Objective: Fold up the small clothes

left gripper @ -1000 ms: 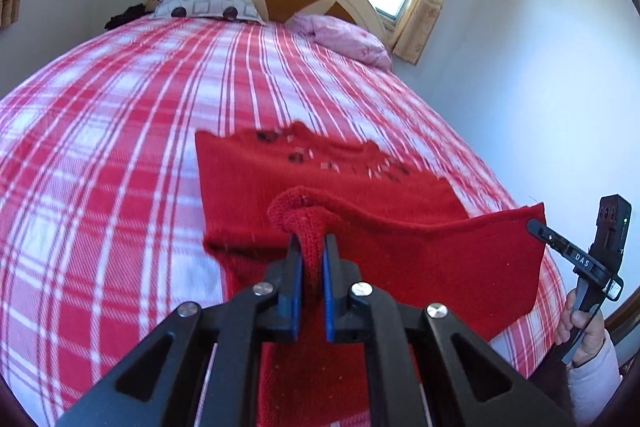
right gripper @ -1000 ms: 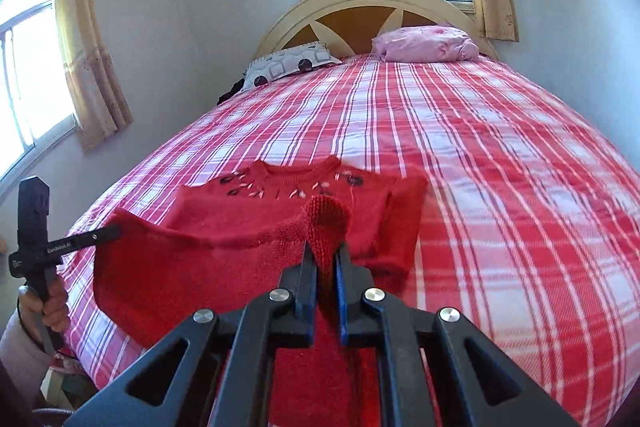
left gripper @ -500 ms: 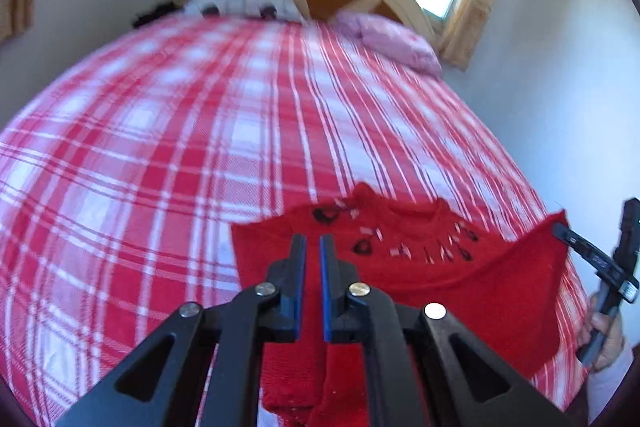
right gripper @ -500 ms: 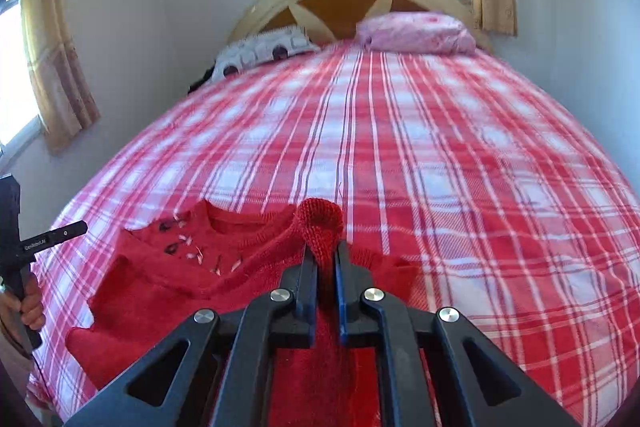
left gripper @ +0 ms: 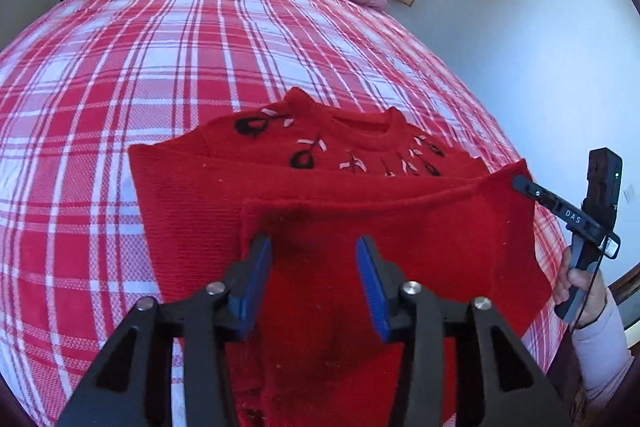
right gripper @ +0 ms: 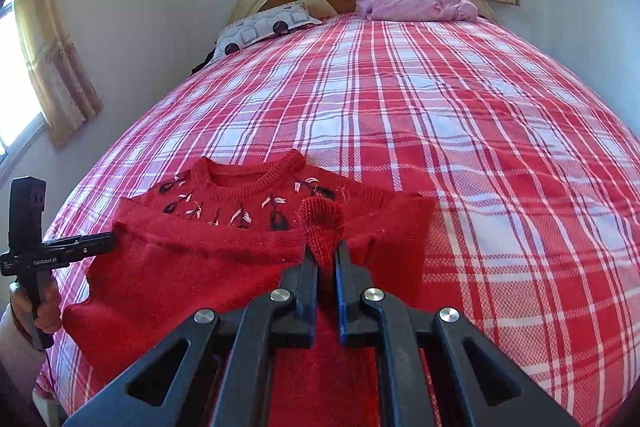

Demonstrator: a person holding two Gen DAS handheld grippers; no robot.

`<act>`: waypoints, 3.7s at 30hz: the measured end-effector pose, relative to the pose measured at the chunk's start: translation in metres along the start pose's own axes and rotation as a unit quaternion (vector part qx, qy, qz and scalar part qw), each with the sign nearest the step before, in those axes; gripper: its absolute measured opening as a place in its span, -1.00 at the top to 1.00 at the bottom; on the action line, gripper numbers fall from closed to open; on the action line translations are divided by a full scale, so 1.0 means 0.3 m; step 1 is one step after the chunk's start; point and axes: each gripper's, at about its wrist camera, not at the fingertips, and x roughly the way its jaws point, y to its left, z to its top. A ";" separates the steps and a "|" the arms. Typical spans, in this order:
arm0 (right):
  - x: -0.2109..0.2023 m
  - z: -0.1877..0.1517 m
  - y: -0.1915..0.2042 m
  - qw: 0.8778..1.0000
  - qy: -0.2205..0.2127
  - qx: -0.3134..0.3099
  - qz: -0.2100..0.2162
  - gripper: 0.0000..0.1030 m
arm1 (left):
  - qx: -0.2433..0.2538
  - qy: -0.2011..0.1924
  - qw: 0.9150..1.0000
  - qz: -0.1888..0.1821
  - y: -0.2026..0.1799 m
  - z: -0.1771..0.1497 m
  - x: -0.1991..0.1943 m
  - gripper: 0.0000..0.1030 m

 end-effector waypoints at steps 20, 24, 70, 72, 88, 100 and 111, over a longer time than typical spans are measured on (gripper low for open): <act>-0.019 -0.050 -0.045 1.000 -0.001 0.027 -0.002 0.87 | 0.053 -0.009 0.993 0.106 -0.033 -0.034 0.023 0.75; -0.057 -0.055 -0.031 1.000 -0.010 0.022 -0.005 0.87 | 0.062 -0.035 0.991 0.112 -0.062 -0.047 -0.022 0.77; -0.116 -0.116 0.027 1.000 -0.021 0.008 0.008 0.87 | 0.055 -0.063 0.985 0.149 -0.036 -0.060 -0.014 0.43; -0.111 -0.118 0.023 1.000 -0.019 0.009 0.009 0.87 | 0.056 -0.065 0.987 0.137 -0.035 -0.046 -0.014 0.43; -0.111 -0.132 0.003 0.999 -0.020 0.025 0.009 0.87 | 0.069 -0.028 0.993 0.089 -0.056 -0.040 0.022 0.89; -0.157 0.091 0.016 0.998 -0.070 -0.008 -0.001 0.87 | 0.016 -0.085 0.993 0.076 -0.051 0.155 -0.114 0.89; 0.238 0.222 -0.006 0.992 -0.030 -0.065 -0.100 0.87 | -0.040 -0.048 0.988 0.141 0.113 0.307 0.176 0.89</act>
